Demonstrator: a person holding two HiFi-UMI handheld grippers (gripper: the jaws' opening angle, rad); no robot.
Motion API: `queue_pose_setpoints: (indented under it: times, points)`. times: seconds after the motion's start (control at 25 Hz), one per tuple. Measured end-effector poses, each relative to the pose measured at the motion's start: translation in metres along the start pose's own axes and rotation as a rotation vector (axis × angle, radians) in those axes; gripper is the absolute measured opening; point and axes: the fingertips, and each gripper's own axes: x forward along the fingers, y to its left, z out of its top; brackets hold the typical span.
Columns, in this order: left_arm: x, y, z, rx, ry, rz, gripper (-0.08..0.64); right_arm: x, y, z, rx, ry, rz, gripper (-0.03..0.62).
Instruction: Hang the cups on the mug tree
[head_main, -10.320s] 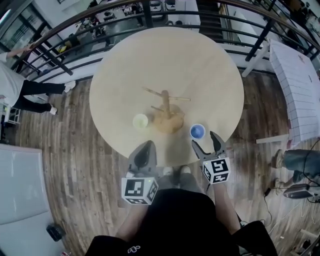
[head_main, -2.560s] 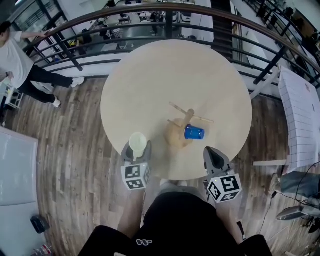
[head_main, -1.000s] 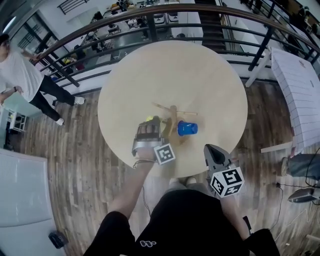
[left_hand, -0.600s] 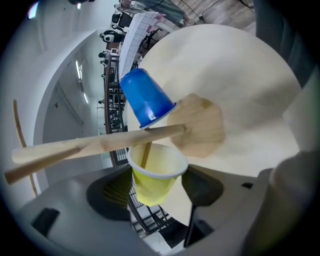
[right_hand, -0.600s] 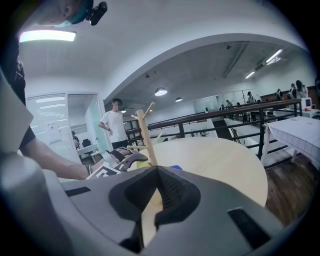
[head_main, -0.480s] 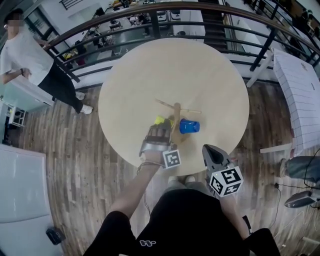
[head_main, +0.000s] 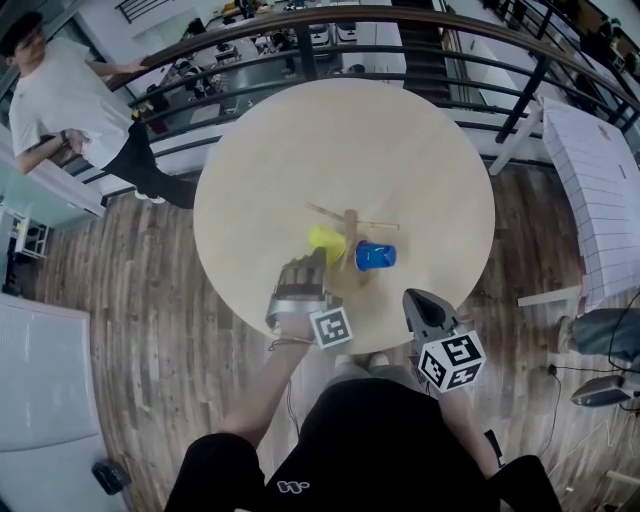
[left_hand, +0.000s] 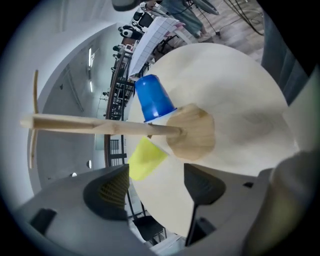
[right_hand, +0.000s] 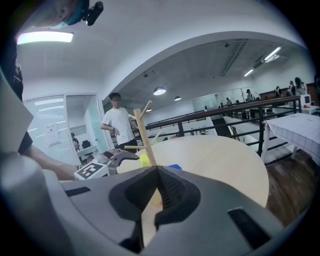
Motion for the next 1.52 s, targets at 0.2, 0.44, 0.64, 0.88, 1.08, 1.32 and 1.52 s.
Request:
queue_pose_setpoints:
  times: [0.2, 0.44, 0.64, 0.88, 1.08, 1.32, 1.52]
  points:
    - [-0.038, -0.020, 0.005, -0.300, -0.128, -0.160, 0.319, 0.003, -0.004, -0.001, 0.012, -0.002, -0.001, 0.009]
    - [-0.100, 0.035, 0.005, -0.796, -0.298, -0.095, 0.046, 0.008, 0.009, 0.017, -0.034, -0.038, 0.023, 0.009]
    - [-0.125, 0.042, 0.000, -1.321, -0.438, -0.154, 0.012, 0.014, 0.025, 0.040, -0.090, -0.094, 0.048, 0.009]
    - [-0.131, 0.055, -0.028, -1.613, -0.441, -0.083, 0.012, 0.014, 0.031, 0.059, -0.114, -0.159, 0.051, 0.009]
    - [-0.128, 0.068, -0.037, -1.657, -0.439, -0.022, 0.012, 0.015, 0.030, 0.062, -0.124, -0.166, 0.051, 0.009]
    - [-0.128, 0.075, -0.027, -1.650, -0.468, -0.039, 0.012, 0.014, 0.029, 0.059, -0.137, -0.152, 0.049, 0.008]
    - [-0.130, 0.074, -0.023, -1.642, -0.475, -0.057, 0.012, 0.013, 0.029, 0.057, -0.133, -0.145, 0.047, 0.009]
